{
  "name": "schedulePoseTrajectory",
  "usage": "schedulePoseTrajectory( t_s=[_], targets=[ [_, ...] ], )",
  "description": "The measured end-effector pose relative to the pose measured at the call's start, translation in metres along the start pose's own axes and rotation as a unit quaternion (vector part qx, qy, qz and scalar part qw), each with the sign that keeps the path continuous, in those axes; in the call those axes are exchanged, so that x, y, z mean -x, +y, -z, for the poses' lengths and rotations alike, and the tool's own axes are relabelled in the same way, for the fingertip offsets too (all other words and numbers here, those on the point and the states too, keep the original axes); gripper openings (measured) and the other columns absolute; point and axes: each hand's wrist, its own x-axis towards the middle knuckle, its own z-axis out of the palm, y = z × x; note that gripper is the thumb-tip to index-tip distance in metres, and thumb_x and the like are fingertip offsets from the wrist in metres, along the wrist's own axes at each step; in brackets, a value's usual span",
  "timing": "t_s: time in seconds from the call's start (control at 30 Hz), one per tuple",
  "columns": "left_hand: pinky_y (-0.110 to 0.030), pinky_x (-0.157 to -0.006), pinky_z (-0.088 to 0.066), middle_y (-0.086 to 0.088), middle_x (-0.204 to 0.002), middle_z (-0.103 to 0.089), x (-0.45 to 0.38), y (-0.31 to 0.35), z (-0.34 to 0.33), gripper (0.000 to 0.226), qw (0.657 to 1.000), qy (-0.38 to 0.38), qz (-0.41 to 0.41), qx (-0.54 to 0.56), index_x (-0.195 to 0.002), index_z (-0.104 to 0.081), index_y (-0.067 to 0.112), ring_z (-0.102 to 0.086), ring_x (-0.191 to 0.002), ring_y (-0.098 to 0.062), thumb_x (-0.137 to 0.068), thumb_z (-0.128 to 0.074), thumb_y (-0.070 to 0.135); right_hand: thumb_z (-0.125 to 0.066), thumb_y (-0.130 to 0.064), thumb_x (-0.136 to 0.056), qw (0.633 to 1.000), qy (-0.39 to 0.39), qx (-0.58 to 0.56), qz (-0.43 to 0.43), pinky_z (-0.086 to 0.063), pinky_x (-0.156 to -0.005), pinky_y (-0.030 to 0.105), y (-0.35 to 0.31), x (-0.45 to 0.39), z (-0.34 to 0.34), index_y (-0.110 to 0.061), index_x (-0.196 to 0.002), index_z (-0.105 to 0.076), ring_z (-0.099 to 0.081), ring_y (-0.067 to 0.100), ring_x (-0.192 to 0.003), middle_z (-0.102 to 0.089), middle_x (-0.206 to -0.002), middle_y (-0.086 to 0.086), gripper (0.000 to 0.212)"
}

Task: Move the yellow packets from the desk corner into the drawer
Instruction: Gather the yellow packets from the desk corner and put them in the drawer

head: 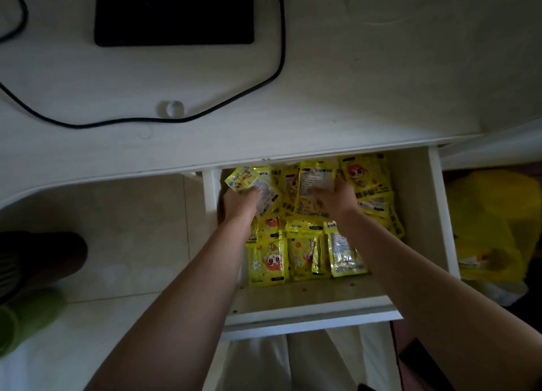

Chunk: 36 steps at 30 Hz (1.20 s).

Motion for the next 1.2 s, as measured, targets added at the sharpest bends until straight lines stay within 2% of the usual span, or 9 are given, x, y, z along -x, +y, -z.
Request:
schedulePoseTrajectory(
  t_s=[0.17, 0.37, 0.5, 0.6, 0.67, 0.73, 0.97, 1.07, 1.2],
  targets=[
    [-0.027, -0.056, -0.048, -0.006, -0.074, -0.062, 0.008, 0.001, 0.004, 0.016, 0.998, 0.016, -0.009, -0.054, -0.095, -0.067, 0.007, -0.059, -0.063, -0.024, -0.079, -0.065, 0.009, -0.063, -0.009, -0.087, 0.995, 0.013, 0.094, 0.019, -0.058, -0.080, 0.045, 0.001, 0.001, 0.010, -0.005, -0.121, -0.056, -0.066, 0.031, -0.093, -0.066, -0.107, 0.014, 0.036],
    [-0.024, -0.054, -0.040, -0.006, -0.077, -0.061, 0.034, 0.002, 0.018, 0.017, 0.989, -0.013, -0.048, -0.138, -0.098, -0.067, 0.005, -0.056, -0.061, -0.020, -0.087, -0.058, 0.014, -0.059, -0.007, -0.087, 0.996, -0.015, 0.085, -0.006, -0.058, -0.075, 0.044, 0.008, 0.016, 0.032, -0.007, -0.110, -0.064, -0.065, 0.030, -0.091, -0.065, -0.098, 0.013, 0.023],
    [-0.039, -0.077, -0.058, -0.017, -0.095, -0.070, 0.055, 0.003, 0.033, 0.016, 0.979, -0.044, -0.103, -0.168, -0.087, -0.072, 0.006, -0.065, -0.082, -0.027, -0.079, -0.062, 0.015, -0.054, -0.007, -0.080, 0.990, 0.010, 0.139, 0.009, -0.054, -0.084, 0.054, 0.013, 0.028, 0.050, 0.005, -0.098, -0.064, -0.059, 0.028, -0.077, -0.061, -0.079, 0.014, 0.023],
    [-0.035, -0.078, -0.056, -0.005, -0.094, -0.066, 0.083, 0.008, 0.053, 0.009, 0.976, -0.043, -0.143, -0.158, -0.086, -0.069, 0.014, -0.064, -0.084, -0.023, -0.081, -0.062, 0.012, -0.049, -0.005, -0.080, 0.973, 0.002, 0.222, 0.070, -0.055, -0.064, 0.039, -0.007, 0.063, 0.055, -0.007, -0.089, -0.065, -0.056, 0.025, -0.072, -0.061, -0.082, 0.011, 0.019],
    [-0.024, -0.069, -0.047, -0.001, -0.093, -0.062, 0.097, 0.007, 0.070, 0.017, 0.977, -0.012, -0.165, -0.131, -0.099, -0.068, 0.014, -0.059, -0.077, -0.016, -0.086, -0.060, 0.009, -0.048, -0.007, -0.084, 0.958, -0.016, 0.263, 0.111, -0.039, -0.049, 0.023, -0.017, 0.087, 0.054, -0.012, -0.112, -0.063, -0.054, 0.018, -0.063, -0.064, -0.094, 0.013, 0.032],
    [-0.021, -0.071, -0.040, -0.003, -0.097, -0.065, 0.109, 0.000, 0.090, 0.023, 0.975, 0.024, -0.184, -0.122, -0.107, -0.068, 0.010, -0.058, -0.082, -0.014, -0.086, -0.059, 0.008, -0.049, -0.011, -0.089, 0.945, -0.030, 0.288, 0.149, -0.036, -0.049, 0.021, -0.022, 0.107, 0.048, -0.012, -0.126, -0.056, -0.056, 0.017, -0.067, -0.064, -0.099, 0.010, 0.038],
    [-0.025, -0.082, -0.046, -0.011, -0.104, -0.071, 0.144, -0.050, 0.162, 0.023, 0.951, 0.086, -0.243, -0.172, -0.111, -0.065, 0.005, -0.066, -0.098, -0.027, -0.088, -0.060, 0.010, -0.047, -0.019, -0.093, 0.848, -0.095, 0.429, 0.298, -0.054, -0.074, 0.036, -0.028, 0.169, -0.006, -0.009, -0.120, -0.054, -0.064, 0.031, -0.093, -0.067, -0.108, 0.013, 0.030],
    [-0.037, -0.083, -0.052, -0.013, -0.103, -0.070, 0.153, -0.071, 0.191, 0.027, 0.944, 0.102, -0.245, -0.194, -0.116, -0.061, 0.009, -0.064, -0.096, -0.029, -0.091, -0.051, 0.015, -0.047, -0.018, -0.094, 0.798, -0.128, 0.483, 0.338, -0.053, -0.083, 0.039, -0.025, 0.195, -0.041, -0.010, -0.124, -0.051, -0.062, 0.033, -0.102, -0.064, -0.114, 0.013, 0.032],
    [-0.037, -0.084, -0.052, -0.008, -0.106, -0.068, 0.157, -0.104, 0.236, 0.027, 0.948, 0.131, -0.218, -0.190, -0.119, -0.057, 0.016, -0.063, -0.098, -0.024, -0.093, -0.048, 0.017, -0.047, -0.016, -0.093, 0.748, -0.172, 0.507, 0.391, -0.053, -0.084, 0.040, -0.021, 0.230, -0.099, -0.009, -0.116, -0.053, -0.061, 0.031, -0.105, -0.061, -0.114, 0.011, 0.026]
  ],
)
